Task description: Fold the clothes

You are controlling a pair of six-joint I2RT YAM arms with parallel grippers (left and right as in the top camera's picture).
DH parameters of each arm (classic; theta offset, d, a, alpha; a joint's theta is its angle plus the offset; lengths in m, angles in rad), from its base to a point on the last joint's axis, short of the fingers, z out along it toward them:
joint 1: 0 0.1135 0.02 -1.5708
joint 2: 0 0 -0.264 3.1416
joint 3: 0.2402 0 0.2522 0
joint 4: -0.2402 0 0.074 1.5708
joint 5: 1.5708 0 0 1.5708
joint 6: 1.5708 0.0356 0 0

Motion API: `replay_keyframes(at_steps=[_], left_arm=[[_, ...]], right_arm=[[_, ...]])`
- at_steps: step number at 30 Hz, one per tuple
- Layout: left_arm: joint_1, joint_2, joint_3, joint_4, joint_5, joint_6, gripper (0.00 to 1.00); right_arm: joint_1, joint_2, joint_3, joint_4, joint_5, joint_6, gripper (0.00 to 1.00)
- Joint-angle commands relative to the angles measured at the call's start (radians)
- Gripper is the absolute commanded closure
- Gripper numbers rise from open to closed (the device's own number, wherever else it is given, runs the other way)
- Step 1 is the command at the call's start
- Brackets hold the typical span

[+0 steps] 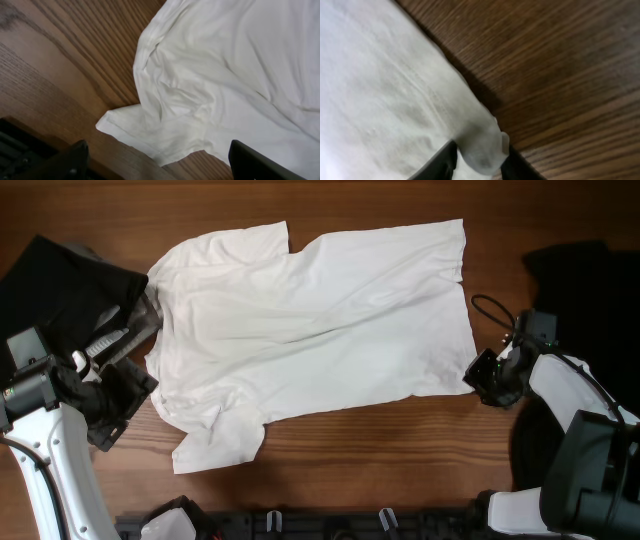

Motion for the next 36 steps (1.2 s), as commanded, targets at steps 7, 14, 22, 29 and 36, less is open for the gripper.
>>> replay_keyframes(at_steps=[7,14,22,29,36], left_arm=[[0.006,-0.006,-0.018,-0.021,0.031,0.008,0.11],[0.006,-0.006,-0.148,0.005,0.152,0.004,0.11],[0.006,-0.001,-0.292,0.141,0.2,-0.048,0.11],[-0.061,0.041,-0.392,0.283,0.203,-0.066,0.23],[-0.189,0.131,-0.429,0.399,0.115,-0.139,0.24]], right_arm=[[0.0,-0.071,0.079,-0.139,-0.012,-0.082,0.96],[-0.001,-0.251,0.284,-0.394,0.011,-0.075,0.96],[-0.001,-0.365,0.376,-0.472,0.111,-0.019,0.96],[0.0,-0.356,0.375,-0.467,0.117,-0.019,0.96],[0.0,-0.356,0.375,-0.458,0.117,-0.019,0.96]])
